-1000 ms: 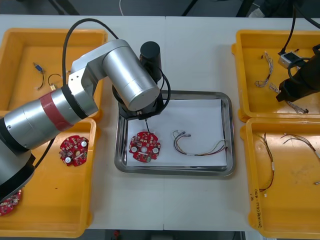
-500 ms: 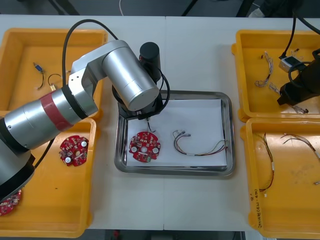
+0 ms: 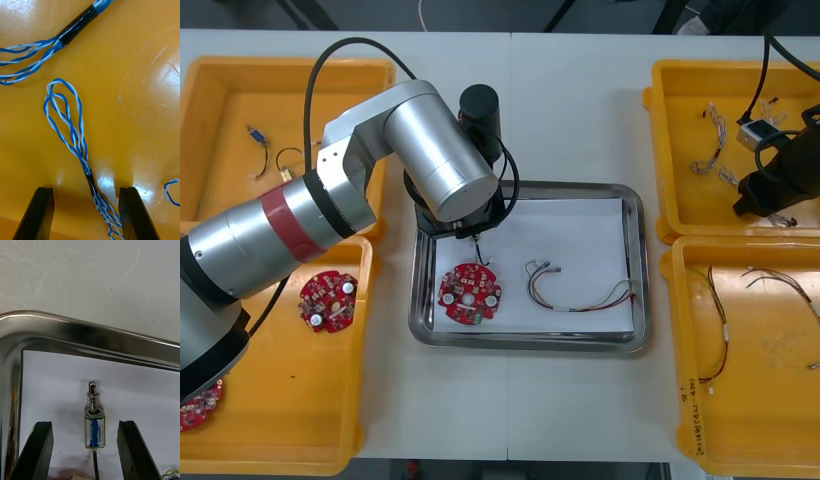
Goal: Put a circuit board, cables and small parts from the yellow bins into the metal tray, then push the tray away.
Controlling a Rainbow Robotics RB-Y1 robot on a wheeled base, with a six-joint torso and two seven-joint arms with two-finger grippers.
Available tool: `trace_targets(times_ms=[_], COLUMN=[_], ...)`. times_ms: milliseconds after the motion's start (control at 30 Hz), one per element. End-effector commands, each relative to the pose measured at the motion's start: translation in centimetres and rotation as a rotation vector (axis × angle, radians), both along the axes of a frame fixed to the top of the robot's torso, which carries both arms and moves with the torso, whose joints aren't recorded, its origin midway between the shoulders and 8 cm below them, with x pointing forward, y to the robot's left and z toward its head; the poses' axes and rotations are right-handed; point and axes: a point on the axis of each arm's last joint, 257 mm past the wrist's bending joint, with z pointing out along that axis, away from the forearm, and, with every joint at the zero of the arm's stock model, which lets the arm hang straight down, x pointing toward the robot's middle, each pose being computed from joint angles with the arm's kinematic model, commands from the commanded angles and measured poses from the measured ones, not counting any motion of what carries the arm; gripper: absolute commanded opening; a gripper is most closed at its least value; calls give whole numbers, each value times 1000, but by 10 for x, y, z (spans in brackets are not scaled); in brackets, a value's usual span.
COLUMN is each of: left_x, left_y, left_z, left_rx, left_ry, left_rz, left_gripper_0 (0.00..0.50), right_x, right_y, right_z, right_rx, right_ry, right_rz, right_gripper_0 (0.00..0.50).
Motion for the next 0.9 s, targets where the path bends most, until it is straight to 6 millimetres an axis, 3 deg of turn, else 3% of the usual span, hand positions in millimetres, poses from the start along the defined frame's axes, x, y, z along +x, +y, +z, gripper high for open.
trace_targets(times_ms=[33, 467, 900], left_x=[-4, -21, -23], left_y=[4, 45, 91], left_z=[21, 81, 107], left_rx=[-36, -33, 28], left_ry=[-3, 61, 78], left_rz=[25, -77, -223], left_gripper_0=[500, 500, 500], right_x=[6, 7, 3], right_y=[8, 10, 7], right_z=[-1, -3, -9], right_rx=[12, 11, 7], right_ry=[-26, -29, -21], right_rz=[15, 21, 22], right_gripper_0=[500, 500, 500])
